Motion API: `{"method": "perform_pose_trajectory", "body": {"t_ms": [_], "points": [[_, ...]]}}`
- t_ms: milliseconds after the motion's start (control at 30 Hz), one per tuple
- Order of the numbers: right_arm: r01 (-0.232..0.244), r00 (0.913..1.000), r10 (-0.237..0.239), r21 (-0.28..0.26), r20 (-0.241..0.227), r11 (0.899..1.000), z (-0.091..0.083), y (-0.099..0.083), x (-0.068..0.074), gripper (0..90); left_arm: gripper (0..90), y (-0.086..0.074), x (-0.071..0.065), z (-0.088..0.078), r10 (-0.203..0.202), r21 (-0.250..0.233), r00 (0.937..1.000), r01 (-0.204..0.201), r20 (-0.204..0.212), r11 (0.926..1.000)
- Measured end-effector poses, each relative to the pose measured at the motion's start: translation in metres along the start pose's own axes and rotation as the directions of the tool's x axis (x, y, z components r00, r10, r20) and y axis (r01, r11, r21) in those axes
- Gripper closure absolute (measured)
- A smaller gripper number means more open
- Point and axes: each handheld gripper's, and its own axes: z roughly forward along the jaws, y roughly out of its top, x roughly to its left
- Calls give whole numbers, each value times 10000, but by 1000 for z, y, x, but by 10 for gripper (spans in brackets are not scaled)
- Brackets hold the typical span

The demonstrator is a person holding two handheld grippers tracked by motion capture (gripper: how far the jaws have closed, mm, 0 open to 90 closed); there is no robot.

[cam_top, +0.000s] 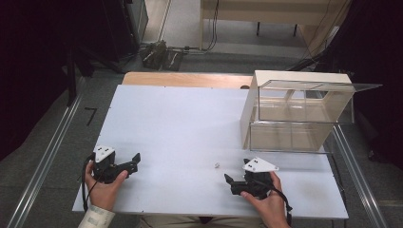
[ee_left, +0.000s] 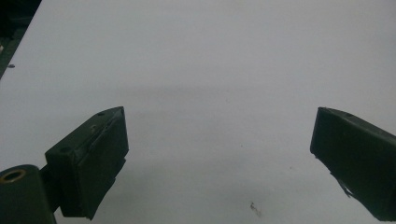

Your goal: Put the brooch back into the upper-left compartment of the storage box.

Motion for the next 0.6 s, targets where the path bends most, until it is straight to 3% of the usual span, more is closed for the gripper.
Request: {"method": "perform_pose_trajectory", "body": {"t_ms": [600], "points": [[283, 9986, -283, -6, -444, 9996, 21, 13, 10, 235, 49, 0, 0, 0, -22, -6, 10000, 22, 11, 10000]]}}
